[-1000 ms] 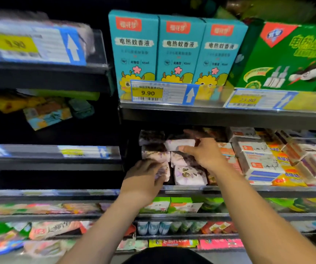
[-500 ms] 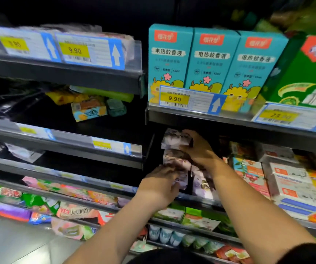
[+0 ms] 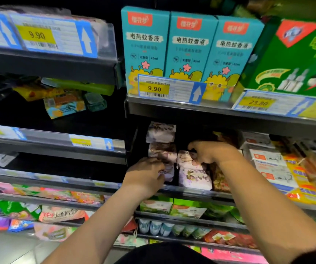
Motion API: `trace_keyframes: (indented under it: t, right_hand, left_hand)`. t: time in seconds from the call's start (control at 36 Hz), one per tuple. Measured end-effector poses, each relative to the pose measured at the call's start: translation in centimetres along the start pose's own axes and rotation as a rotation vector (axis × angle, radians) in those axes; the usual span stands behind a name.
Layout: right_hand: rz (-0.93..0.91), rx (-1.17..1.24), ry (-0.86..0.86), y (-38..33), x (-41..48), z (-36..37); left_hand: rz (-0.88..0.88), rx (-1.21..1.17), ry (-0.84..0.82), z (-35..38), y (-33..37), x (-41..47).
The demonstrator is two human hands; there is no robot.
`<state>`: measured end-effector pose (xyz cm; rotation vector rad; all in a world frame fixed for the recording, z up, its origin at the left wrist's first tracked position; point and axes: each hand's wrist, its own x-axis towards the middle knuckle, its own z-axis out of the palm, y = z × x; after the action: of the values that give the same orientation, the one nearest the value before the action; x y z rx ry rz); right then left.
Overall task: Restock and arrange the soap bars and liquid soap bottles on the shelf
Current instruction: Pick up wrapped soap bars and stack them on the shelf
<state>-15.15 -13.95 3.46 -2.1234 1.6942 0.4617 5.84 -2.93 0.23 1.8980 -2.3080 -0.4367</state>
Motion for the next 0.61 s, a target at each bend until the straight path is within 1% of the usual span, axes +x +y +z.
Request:
trace_keyframes:
  t: [0.14, 0.25, 0.39, 0.47, 0.56, 0.61]
  right_hand:
    - [0.001, -0.030, 0.041, -0.1, -0.4, 0.3]
    - [0.026, -0.005, 0.014, 0.1, -0.7, 0.5]
    - [0.022, 0.059, 0.069, 0.2, -1.8, 0.3]
    - [0.023, 0.085, 0.163, 0.0, -2.6, 0.2]
    - [0.029, 0.119, 0.334, -0.1, -3.9, -0.2]
    - [0.025, 0.204, 0.447, -0.2, -5.1, -0.4]
  left_hand:
    - [0.028, -0.004, 0.004, 0.0, -0.2, 0.1]
    - [0.058, -0.002, 0.005, 0.2, -0.4, 0.2]
    - [0.080, -0.005, -0.007, 0.2, -0.6, 0.2]
    - [0.073, 0.002, -0.047, 0.3, -0.6, 0.0]
    - [0.069, -0.012, -0.055, 0.2, -0.7, -0.1]
    - [0.073, -0.025, -0.050, 0.1, -0.9, -0.1]
